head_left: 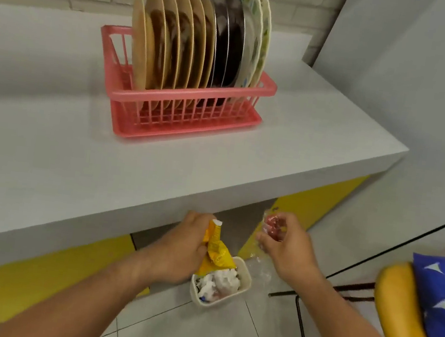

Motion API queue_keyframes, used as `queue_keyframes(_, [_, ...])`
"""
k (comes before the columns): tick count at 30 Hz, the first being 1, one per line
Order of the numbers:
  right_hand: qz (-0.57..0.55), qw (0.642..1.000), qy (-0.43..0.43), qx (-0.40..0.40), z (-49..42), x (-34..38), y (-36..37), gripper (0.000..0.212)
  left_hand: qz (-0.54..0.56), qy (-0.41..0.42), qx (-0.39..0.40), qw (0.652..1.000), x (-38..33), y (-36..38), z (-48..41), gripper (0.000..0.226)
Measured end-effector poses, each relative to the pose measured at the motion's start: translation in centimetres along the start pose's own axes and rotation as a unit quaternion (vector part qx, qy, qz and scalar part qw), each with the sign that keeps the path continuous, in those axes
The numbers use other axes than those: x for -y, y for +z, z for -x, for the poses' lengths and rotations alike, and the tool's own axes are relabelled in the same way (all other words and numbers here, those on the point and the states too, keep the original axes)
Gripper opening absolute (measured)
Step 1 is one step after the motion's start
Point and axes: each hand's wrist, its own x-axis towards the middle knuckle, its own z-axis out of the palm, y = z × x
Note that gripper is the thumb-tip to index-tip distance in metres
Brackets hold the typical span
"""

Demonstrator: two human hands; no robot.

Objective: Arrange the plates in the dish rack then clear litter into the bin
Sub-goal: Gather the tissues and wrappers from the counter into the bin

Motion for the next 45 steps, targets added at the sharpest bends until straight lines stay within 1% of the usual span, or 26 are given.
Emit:
queue_keyframes(2, [0.032,0.999,0.028,-0.030,0.2,-3.0,-0.3,0.031,-0.008,-0.040,0.005,0.999,1.5,3.3,0.1,0.047])
queue_keyframes(4, [0.095,0.994,0.041,-0.041,0.3,-5.6,-0.5,0.029,-0.017,-0.085,0.001,0.996,3.1,6.4,0.0,0.046])
queue_keyframes(6, [0.196,0.979,0.044,-0.034,-0.3,-8.3,-0.4,0.030,-0.022,-0.127,-0.019,0.991,4.5,9.6,-0.4,0.047])
queue_keyframes(8, [0.228,0.973,0.037,-0.020,-1.4,-11.1,0.0,0.032,-0.024,-0.157,-0.045,0.986,5.6,12.7,-1.4,0.048])
queue_keyframes(12, [0.161,0.985,0.062,0.003,-3.8,-18.2,2.2,0.027,-0.002,-0.218,-0.076,0.973,8.5,19.8,-4.6,0.052])
queue_keyframes(14, [0.111,0.991,0.078,0.018,-5.1,-22.1,3.6,0.031,0.005,-0.243,-0.096,0.965,10.2,23.4,-6.3,0.049])
queue_keyframes(16, [0.084,0.993,0.078,-0.002,-6.6,-26.0,5.5,0.036,-0.018,-0.254,-0.108,0.961,12.3,26.8,-8.0,0.046])
queue_keyframes(17, [0.095,0.993,0.070,-0.015,-7.3,-27.5,6.2,0.036,-0.032,-0.256,-0.113,0.959,13.5,28.5,-8.8,0.047])
queue_keyframes(21, [0.111,0.992,0.025,-0.060,-9.6,-33.3,9.7,0.029,-0.115,-0.265,-0.131,0.948,19.0,34.9,-12.3,0.048])
queue_keyframes(23, [0.111,0.992,0.013,-0.058,-10.6,-36.4,11.6,0.027,-0.171,-0.258,-0.130,0.942,21.9,38.0,-14.6,0.045])
queue_keyframes(25, [0.116,0.992,0.010,-0.045,-11.4,-39.4,13.2,0.028,-0.224,-0.248,-0.109,0.936,24.5,40.9,-17.1,0.039])
queue_keyframes(28, [0.174,0.983,-0.042,-0.048,-12.6,-43.1,15.0,0.031,-0.307,-0.243,-0.053,0.918,27.6,44.7,-20.6,0.027])
queue_keyframes(30, [0.197,0.976,-0.077,-0.049,-13.9,-44.9,16.2,0.032,-0.351,-0.232,0.007,0.907,29.0,46.8,-22.7,0.028])
queue_keyframes(32, [0.200,0.974,-0.098,-0.037,-15.3,-46.4,17.5,0.031,-0.341,-0.230,0.064,0.909,30.0,48.5,-24.7,0.035])
queue_keyframes(34, [0.206,0.972,-0.116,-0.018,-16.3,-46.8,18.6,0.030,-0.314,-0.236,0.092,0.915,30.3,49.3,-26.2,0.036])
queue_keyframes(37, [0.249,0.959,-0.134,0.022,-17.6,-47.6,20.5,0.027,-0.283,-0.252,0.089,0.921,31.5,50.6,-28.0,0.031])
queue_keyframes(40, [0.319,0.934,-0.134,0.089,-18.4,-48.0,21.6,0.012,-0.199,-0.300,0.075,0.930,33.2,50.2,-28.7,0.028])
queue_keyframes(41, [0.337,0.927,-0.124,0.111,-18.7,-48.4,22.1,0.016,-0.166,-0.301,0.074,0.936,33.7,49.8,-28.7,0.028])
queue_keyframes(43, [0.372,0.909,-0.104,0.156,-19.3,-49.0,23.3,0.030,-0.106,-0.291,0.089,0.947,34.3,49.1,-28.1,0.034])
queue_keyframes(45, [0.414,0.884,-0.094,0.195,-20.0,-49.2,24.6,0.036,-0.059,-0.275,0.078,0.956,34.3,48.8,-26.7,0.038])
